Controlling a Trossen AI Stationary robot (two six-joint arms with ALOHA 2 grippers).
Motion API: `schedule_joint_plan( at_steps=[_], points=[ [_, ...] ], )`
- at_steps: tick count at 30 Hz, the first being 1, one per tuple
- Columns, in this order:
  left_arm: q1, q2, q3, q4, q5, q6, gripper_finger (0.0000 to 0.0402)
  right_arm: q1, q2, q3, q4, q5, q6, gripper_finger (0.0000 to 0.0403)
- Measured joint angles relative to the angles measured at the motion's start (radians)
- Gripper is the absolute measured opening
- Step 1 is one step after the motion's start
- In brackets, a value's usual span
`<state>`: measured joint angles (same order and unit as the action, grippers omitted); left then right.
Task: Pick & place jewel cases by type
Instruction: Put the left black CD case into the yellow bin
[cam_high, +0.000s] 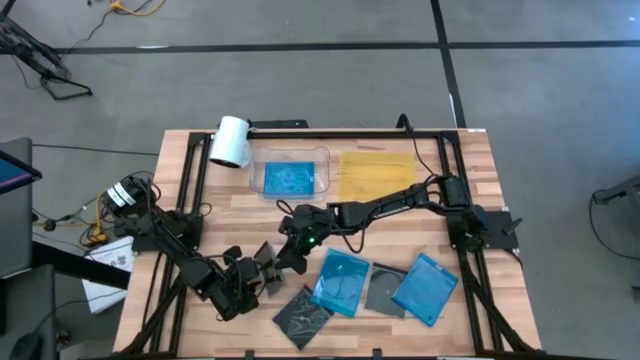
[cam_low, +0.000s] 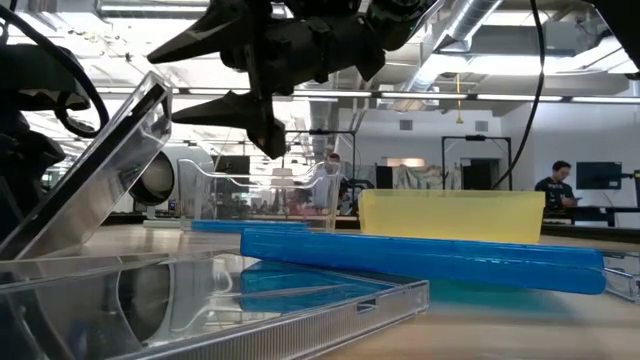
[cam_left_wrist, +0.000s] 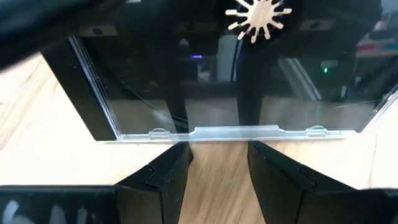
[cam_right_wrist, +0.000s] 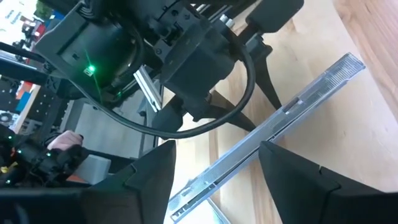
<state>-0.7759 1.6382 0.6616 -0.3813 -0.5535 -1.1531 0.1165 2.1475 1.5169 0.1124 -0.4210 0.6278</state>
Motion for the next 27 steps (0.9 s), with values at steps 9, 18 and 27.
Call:
schedule_joint_plan(
  at_steps=[9,18,27],
  points=[
    [-0.007,0.0,-0.003,-0.007,-0.055,0.011,0.016,-0.001,0.001,0.0,0.035,0.004,-0.011,0.0221],
    [-0.003,0.002,-0.006,-0.021,-0.114,0.009,0.016,0.001,0.011,-0.005,0.036,0.001,-0.005,0.0221],
    [0.014,-0.001,-0.003,-0.014,-0.095,0.011,0.016,-0.003,0.006,-0.003,-0.019,0.058,0.0,0.0221]
  ],
)
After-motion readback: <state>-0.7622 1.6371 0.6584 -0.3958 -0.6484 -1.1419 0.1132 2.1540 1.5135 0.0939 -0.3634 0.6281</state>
